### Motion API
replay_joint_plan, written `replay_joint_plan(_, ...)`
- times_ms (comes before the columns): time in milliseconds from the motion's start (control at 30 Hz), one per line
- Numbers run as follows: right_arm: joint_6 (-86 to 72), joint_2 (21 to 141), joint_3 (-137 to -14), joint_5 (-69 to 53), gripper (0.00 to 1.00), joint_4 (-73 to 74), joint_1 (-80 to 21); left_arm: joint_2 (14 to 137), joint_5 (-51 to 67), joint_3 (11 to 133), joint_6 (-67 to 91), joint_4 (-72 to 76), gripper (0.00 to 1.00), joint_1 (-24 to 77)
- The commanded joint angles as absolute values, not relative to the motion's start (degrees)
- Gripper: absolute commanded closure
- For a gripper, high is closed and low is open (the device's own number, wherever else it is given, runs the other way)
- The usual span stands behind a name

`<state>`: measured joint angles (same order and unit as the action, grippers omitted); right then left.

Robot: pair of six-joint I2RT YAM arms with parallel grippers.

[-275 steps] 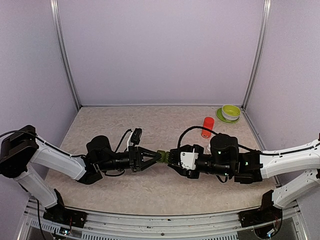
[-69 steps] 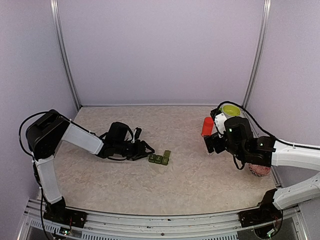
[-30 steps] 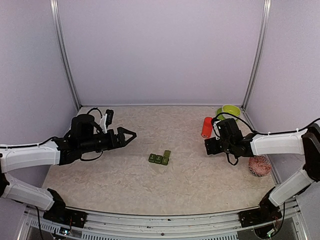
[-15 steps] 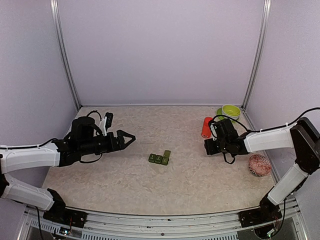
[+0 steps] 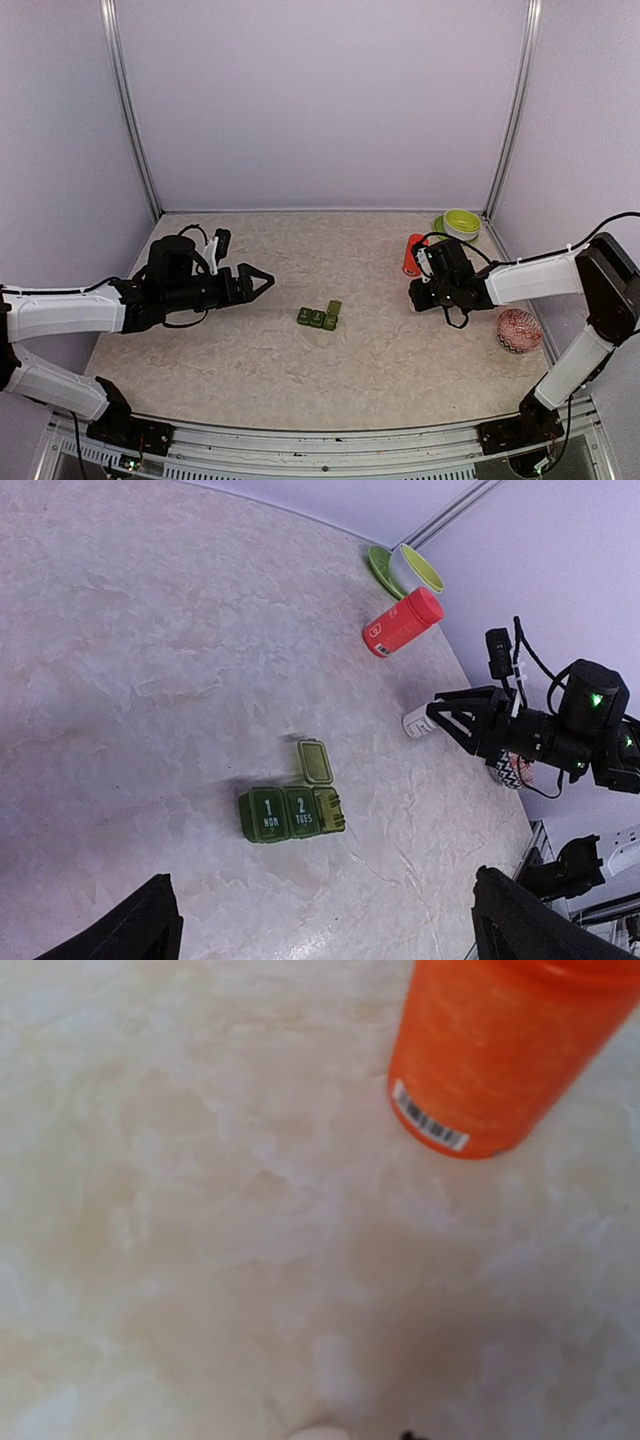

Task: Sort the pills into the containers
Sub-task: Pick up the pill bottle from the center of the board.

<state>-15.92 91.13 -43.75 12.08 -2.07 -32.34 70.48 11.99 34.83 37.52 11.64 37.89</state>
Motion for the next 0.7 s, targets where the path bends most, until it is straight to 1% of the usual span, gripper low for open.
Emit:
replay_joint_plan(0,-14.5,90.6,-44.4,9.6,0.88,-2.2,-31.8,70.9,12.3,34.5,38.0,13.8,0.01,38.7)
replay_joint_plan(100,-13.3,89.3,-43.6,6.0,0.88,-2.5,-32.0,70.9,12.0,34.3,38.0,13.8,0.01,38.9)
replay_joint_plan(233,-11.9,84.8,-41.9,1.4,0.88,-4.0,-34.0,70.6,11.7,33.9,37.7,14.0,0.01,39.2)
replay_joint_plan(433,-10.2,79.3,-40.3,1.8,0.85,-3.6,-40.6,69.8,10.7,32.4,38.3,16.2,0.01,39.8)
replay_joint_plan(667,-8.7,77.9,-39.5,1.9,0.84,-5.0,-49.5,69.9,10.6,32.3,37.9,17.1,0.01,40.4)
